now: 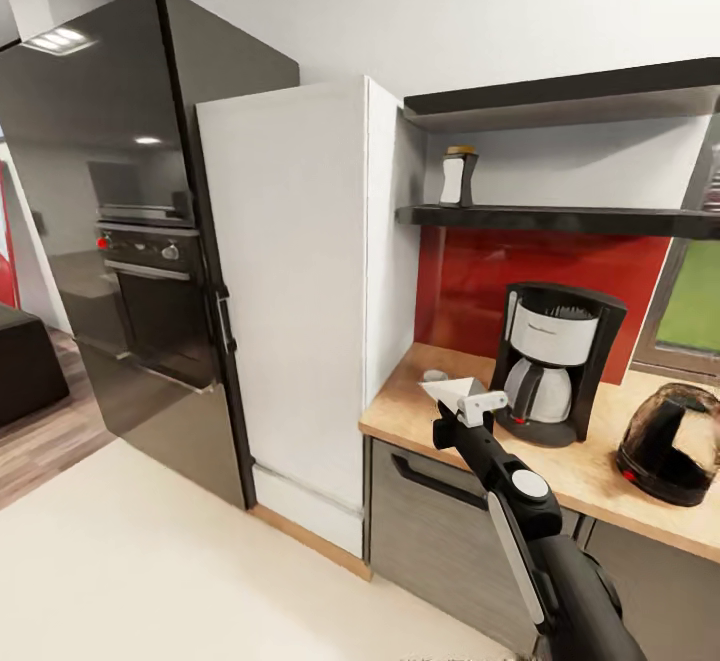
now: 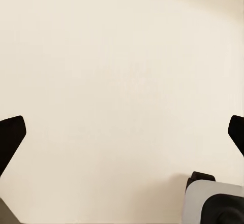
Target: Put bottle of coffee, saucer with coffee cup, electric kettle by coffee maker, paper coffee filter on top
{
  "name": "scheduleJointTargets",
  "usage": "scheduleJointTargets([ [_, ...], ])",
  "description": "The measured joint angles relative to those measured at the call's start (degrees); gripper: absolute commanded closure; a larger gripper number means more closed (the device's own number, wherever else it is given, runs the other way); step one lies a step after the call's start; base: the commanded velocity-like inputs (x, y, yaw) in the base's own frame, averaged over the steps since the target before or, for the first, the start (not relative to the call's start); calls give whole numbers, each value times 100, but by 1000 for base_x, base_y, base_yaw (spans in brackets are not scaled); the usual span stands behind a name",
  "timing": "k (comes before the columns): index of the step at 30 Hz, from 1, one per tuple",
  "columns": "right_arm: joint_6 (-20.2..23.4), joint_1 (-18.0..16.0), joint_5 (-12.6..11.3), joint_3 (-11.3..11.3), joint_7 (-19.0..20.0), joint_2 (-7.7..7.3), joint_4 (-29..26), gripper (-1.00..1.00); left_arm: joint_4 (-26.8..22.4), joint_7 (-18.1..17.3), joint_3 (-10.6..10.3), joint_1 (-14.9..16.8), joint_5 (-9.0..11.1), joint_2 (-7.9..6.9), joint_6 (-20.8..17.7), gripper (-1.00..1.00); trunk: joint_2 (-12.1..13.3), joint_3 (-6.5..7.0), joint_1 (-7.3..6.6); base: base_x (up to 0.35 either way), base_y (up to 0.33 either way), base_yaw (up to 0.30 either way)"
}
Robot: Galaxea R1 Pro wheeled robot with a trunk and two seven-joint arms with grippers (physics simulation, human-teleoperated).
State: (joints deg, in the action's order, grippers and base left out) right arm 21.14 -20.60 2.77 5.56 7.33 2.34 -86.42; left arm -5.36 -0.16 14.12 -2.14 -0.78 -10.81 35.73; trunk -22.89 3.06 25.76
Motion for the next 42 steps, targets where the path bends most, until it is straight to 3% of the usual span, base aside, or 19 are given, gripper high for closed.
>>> scheduleJointTargets([
  [19, -5, -3, 0, 0, -4, 0, 3, 100, 0, 0, 9, 0, 7, 0, -4, -100, 0, 0, 0, 0, 0, -281],
  [35, -8, -4, 1, 1, -5, 8, 7, 100, -1, 0, 2, -1, 16, 0, 16, -100, 0, 0, 0, 1, 1, -14],
  [42, -11, -2, 1, -7, -7, 6, 8, 100, -2, -1, 17, -1, 23, 0, 12, -100, 0, 0, -1, 86, 206, -3],
])
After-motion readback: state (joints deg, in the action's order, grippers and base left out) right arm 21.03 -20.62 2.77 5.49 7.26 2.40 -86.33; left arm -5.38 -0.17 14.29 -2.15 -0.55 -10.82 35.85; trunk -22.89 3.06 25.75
